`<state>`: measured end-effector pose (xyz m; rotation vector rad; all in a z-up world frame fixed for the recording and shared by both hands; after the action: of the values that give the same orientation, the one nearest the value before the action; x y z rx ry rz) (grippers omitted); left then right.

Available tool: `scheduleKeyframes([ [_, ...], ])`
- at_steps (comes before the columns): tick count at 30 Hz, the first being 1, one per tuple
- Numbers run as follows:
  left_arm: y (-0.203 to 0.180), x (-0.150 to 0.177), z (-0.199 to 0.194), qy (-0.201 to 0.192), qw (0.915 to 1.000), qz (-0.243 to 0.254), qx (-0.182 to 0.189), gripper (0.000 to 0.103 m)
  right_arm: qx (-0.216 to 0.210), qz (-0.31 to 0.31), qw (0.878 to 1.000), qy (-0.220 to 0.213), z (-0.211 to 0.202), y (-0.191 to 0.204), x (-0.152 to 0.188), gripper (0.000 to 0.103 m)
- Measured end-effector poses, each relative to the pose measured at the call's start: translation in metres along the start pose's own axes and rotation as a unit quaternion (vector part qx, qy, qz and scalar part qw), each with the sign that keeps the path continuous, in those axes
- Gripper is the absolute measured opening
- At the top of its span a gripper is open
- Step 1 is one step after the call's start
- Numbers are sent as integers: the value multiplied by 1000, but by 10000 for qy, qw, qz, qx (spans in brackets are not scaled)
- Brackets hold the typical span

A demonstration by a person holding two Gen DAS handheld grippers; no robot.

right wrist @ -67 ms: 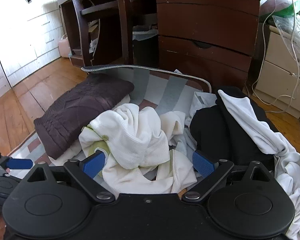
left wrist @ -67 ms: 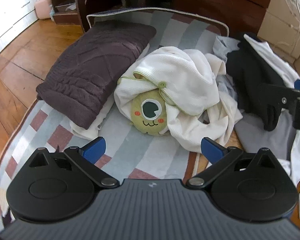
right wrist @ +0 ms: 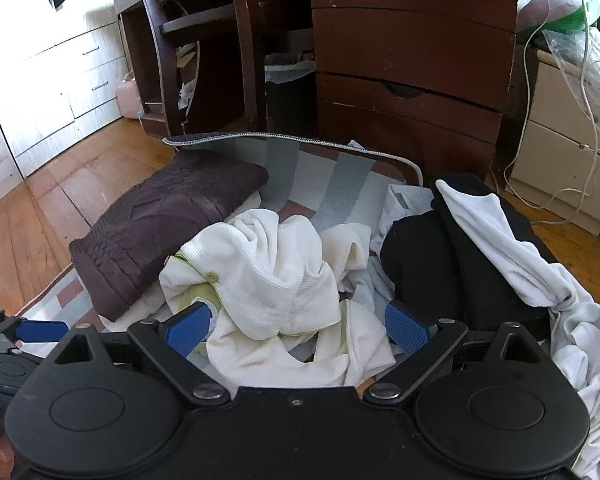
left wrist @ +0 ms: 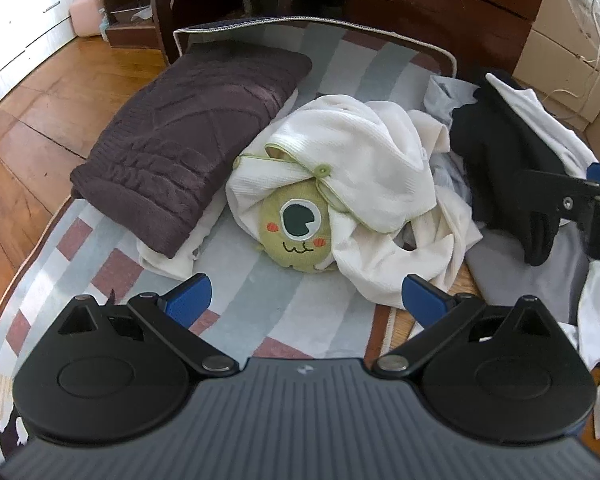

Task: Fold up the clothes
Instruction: 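Move both grippers toward the white garment with green trim on the mattress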

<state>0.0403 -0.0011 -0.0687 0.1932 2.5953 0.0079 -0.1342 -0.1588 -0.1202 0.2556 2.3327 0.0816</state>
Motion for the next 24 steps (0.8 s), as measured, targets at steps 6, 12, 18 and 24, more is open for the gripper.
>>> scheduleKeyframes([
  [6,-3,2,-2,-208,9980,-241,545,102,-210,270,9994,17,2,-1,-4,97],
  [12,6,12,2,-92,9974,-405,596,102,-179,582,9979,-231,0,-13,-10,97],
  [18,13,15,10,-124,9993,-316,171,102,-331,691,9971,21,14,-16,-5,97],
  [24,12,19,15,-44,9992,-327,229,102,-379,748,9964,94,23,-13,-2,97],
])
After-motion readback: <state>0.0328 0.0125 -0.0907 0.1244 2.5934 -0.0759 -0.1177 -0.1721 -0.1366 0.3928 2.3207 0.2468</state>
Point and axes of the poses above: each gripper's, at about its wrist camera, not at the fingertips, and z roughly the way its jaws point, y to its left, x to its underside, the point moved 8 cm from there along z, roughly the way its jaws point, and after that the axes turned 7 degrees about z, right-handed, at the moved point
